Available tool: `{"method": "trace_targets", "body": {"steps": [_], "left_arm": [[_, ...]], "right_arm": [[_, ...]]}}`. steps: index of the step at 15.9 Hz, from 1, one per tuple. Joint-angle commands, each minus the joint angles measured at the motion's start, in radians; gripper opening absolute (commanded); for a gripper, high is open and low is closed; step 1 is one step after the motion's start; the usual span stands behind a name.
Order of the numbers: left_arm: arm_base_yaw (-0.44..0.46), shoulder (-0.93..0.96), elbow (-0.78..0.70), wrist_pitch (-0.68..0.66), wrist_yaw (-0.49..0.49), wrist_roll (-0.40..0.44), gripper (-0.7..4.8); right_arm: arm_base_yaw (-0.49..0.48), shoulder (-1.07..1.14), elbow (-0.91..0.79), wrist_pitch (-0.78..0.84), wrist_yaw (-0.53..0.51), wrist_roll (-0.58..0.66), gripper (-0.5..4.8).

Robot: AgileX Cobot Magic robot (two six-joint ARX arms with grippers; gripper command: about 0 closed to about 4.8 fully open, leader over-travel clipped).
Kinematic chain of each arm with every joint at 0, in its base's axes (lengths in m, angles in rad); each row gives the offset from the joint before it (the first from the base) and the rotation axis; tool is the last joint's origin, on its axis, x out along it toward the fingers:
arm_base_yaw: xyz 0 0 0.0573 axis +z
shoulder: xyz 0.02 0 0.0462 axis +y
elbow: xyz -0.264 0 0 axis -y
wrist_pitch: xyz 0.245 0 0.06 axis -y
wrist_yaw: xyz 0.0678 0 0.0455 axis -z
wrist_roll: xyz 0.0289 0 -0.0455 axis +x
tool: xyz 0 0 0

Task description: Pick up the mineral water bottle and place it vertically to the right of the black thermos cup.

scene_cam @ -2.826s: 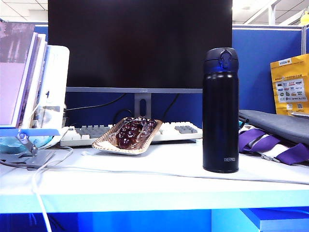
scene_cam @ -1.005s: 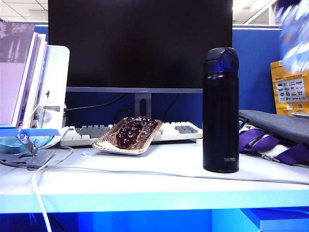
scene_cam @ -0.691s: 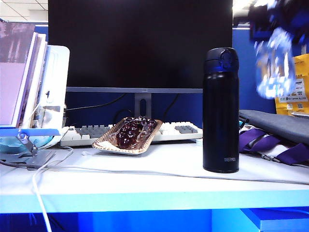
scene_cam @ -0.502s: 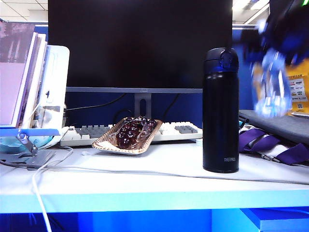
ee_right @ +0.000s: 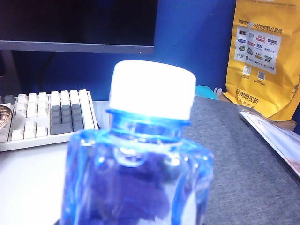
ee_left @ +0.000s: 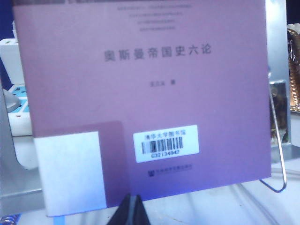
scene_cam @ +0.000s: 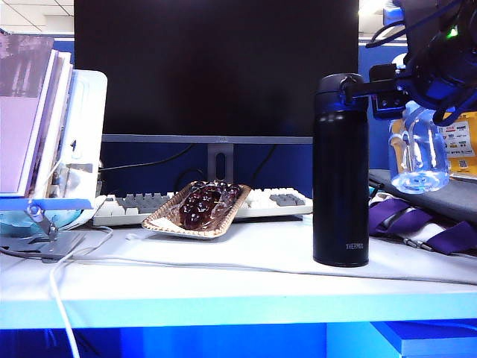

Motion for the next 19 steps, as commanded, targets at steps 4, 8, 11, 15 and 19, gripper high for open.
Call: {"method": "trace_targets", "body": {"steps": [4, 8, 11, 15, 19], "left_arm": [[0.002, -0.003, 0.0, -0.012, -0.003, 0.0, -0.05], [0.002, -0.003, 0.0, -0.012, -0.003, 0.0, -0.05], [0.002, -0.003, 0.0, -0.012, -0.003, 0.0, -0.05], [0.002, -0.003, 0.0, -0.012, -0.003, 0.0, -0.05], [0.002, -0.003, 0.0, -0.012, -0.003, 0.0, -0.05]], "right_arm": [[-0.003, -0.006, 0.0, 0.015, 0.001, -0.002, 2.1], [-0.04, 0.024, -0.034, 0.032, -0.003, 0.06, 2.1], [-0.041, 0.05, -0.043, 0.069, -0.083, 0.062, 2.1], [-0.052, 0.143, -0.058, 0.192, -0.178, 0.06, 2.1], [-0.064, 0.217, -0.083, 0.386, -0.179, 0.014, 2.1]]}}
